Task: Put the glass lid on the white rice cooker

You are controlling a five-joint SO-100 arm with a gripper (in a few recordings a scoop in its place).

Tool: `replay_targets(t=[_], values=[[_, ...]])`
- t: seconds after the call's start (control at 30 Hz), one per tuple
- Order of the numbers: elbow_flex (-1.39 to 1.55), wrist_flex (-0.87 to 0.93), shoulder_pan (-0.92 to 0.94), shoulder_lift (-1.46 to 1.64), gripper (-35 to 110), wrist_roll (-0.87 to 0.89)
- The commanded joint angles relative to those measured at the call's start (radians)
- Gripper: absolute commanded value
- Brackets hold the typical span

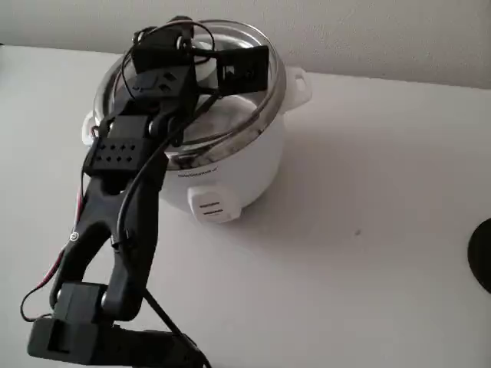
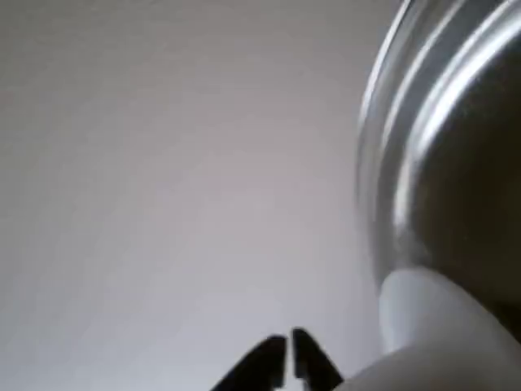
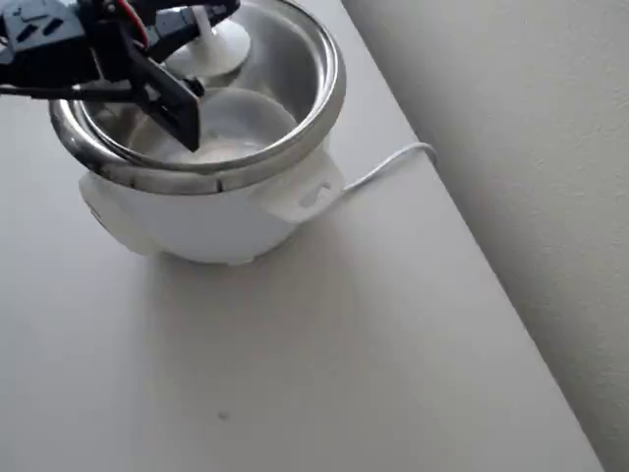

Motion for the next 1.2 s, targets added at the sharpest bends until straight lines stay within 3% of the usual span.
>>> replay_targets(t=[0.0, 0.6, 0.93, 1.17], values=[[-0.178, -0.021, -0.026, 0.078, 0, 0.015], [-0.178, 0.031, -0.026, 0.083, 0, 0.011], [-0.179, 0.064, -0.077, 0.107, 0, -0.161], [-0.179, 0.118, -0.094, 0.117, 0, -0.172]])
